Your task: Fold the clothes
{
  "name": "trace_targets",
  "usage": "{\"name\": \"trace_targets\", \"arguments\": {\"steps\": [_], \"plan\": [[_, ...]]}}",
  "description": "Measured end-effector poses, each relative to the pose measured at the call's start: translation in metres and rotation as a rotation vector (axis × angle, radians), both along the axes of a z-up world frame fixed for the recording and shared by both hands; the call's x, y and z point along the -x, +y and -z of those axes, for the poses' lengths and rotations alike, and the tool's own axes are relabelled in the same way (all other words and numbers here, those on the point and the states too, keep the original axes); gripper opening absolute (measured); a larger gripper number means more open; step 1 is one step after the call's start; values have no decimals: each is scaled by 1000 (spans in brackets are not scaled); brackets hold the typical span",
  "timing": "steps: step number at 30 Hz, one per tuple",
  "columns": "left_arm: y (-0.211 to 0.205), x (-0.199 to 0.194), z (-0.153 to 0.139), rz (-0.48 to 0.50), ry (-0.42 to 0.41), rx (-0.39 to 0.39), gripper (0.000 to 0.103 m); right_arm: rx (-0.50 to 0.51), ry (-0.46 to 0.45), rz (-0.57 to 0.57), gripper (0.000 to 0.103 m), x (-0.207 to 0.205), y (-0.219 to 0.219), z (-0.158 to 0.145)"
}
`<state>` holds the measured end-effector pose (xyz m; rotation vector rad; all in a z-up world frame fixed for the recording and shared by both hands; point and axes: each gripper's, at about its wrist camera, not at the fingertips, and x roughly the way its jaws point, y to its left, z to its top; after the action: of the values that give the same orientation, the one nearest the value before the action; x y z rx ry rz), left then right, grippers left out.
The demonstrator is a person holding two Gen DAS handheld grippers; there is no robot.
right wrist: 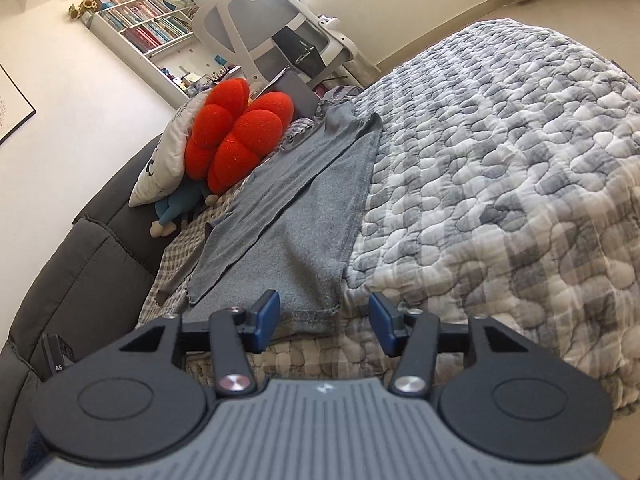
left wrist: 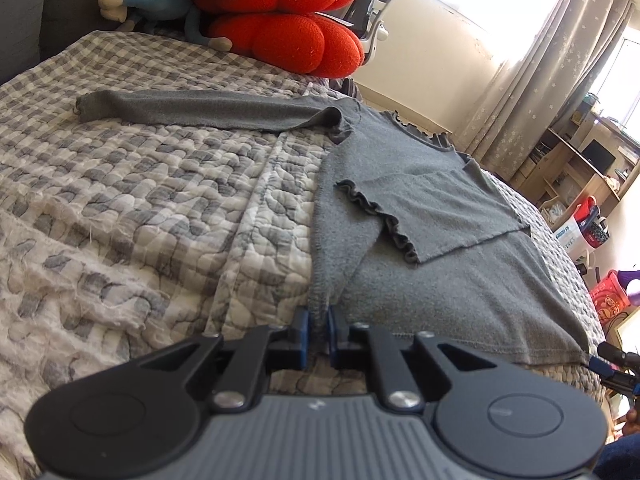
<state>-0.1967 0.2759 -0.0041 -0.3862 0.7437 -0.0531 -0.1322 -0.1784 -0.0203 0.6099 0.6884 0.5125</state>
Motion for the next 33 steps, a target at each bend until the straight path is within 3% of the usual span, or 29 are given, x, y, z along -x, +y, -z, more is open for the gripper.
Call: {"name": "trace_targets", "arguments": {"steps": [3,4,5,6,7,11,16,19,25,29,33], "plan": [[0,0,1,-4,0,2,10,10,1,-7,55,-2,8,1],[0,0,1,-5,-1,2,10,13,-2,-3,50,-3,9,1],[-1,0,2,-6,-2,1,10,17,-6,1,41,-3,10,0],[-1,0,2,-6,-4,0,10,25,2,8,11,-3,10,2],[-1,0,1,-6,-5,-1,10,28,11,15,9,-4,10,3],[3,-1,-4,-9,-8,20,8,49,-34,9,8,1,12,-6],[4,6,-27,20,-61,82,7,71,-151,8,8,20,2,-52],[-3,8,-26,46,-57,51,7,105,-192,9,8,29,-2,-69],[2,2,1,26,6,46,7,277,0,-34,9,8,15,-9],[7,5,-3,27,5,33,8,211,-2,-51,14,9,9,-6],[19,8,-5,4,16,29,8,232,-52,-20,22,6,-7,-27]]}}
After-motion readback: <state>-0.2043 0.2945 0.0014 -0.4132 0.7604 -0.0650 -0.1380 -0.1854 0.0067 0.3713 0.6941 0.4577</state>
